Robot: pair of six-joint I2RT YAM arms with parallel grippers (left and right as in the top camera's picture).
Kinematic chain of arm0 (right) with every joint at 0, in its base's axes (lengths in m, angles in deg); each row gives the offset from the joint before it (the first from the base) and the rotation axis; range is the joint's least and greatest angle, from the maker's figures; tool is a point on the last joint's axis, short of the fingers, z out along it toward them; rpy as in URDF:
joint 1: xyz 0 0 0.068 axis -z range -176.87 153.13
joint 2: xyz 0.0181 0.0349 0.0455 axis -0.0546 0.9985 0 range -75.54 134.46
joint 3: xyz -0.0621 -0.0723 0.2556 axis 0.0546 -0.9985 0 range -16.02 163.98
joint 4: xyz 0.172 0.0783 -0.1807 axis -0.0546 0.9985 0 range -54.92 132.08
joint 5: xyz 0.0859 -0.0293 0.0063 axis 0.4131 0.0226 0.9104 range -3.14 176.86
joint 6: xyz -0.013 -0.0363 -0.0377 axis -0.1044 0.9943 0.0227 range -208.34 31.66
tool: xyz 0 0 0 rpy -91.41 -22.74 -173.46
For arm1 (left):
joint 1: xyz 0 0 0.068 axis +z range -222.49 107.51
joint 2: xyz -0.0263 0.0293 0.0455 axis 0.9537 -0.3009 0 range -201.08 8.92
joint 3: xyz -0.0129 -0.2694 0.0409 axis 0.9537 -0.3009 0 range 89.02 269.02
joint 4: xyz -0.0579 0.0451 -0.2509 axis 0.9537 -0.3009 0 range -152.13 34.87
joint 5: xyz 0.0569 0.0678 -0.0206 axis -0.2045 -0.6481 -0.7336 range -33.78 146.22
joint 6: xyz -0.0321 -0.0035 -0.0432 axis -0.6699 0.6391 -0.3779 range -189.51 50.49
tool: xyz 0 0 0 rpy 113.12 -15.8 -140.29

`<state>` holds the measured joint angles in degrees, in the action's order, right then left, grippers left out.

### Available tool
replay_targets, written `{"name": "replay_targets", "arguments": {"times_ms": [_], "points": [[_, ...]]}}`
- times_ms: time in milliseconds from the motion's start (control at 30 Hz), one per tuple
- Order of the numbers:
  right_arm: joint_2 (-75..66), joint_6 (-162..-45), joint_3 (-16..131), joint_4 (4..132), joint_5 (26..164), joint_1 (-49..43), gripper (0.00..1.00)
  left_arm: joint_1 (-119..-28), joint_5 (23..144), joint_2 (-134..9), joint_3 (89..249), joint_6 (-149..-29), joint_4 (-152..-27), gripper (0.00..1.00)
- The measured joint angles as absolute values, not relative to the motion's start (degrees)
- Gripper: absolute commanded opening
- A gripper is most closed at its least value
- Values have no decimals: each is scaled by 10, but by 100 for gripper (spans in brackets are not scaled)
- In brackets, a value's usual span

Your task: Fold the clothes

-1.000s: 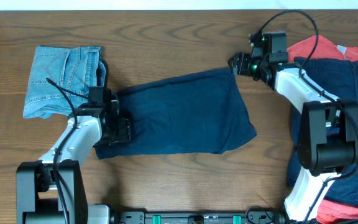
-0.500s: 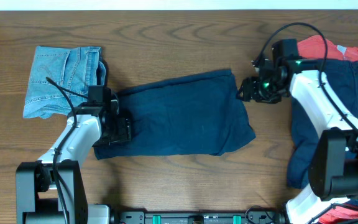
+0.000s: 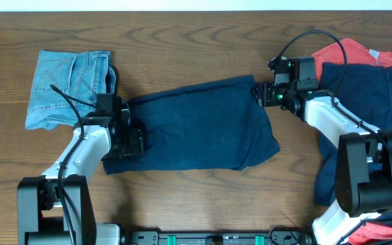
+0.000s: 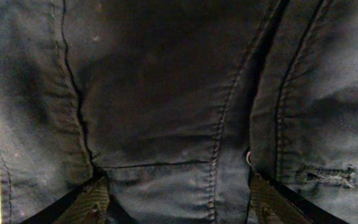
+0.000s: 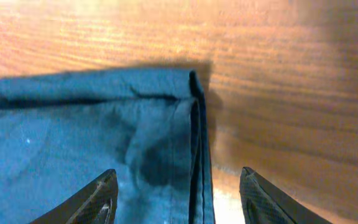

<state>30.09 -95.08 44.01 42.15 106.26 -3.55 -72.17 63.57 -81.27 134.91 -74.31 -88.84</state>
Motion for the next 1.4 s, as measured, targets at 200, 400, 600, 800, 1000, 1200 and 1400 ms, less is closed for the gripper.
{"name": "replay_targets", "arguments": {"times_ms": [200, 400, 600, 800, 1000, 1200, 1400], "points": [[301, -961, 440, 404, 1064, -35, 56, -722, 636, -813, 1349, -743, -885, 74], [317, -989, 440, 380, 1064, -35, 56, -722, 636, -813, 1349, -743, -883, 74], [347, -1020, 440, 355, 1080, -35, 48, -722, 636, -813, 1349, -743, -883, 74], [347, -1036, 439, 343, 1090, -36, 41, -722, 636, -813, 1349, -743, -883, 74], [347, -1042, 439, 340, 1092, -42, 46, -722, 636, -813, 1349, -743, -881, 74], [363, -1051, 439, 321, 1099, -47, 17, -722, 636, -813, 1349, -743, -881, 74], [372, -1069, 439, 269, 1131, -44, 1, -722, 636, -813, 1349, -743, -881, 74]]}}
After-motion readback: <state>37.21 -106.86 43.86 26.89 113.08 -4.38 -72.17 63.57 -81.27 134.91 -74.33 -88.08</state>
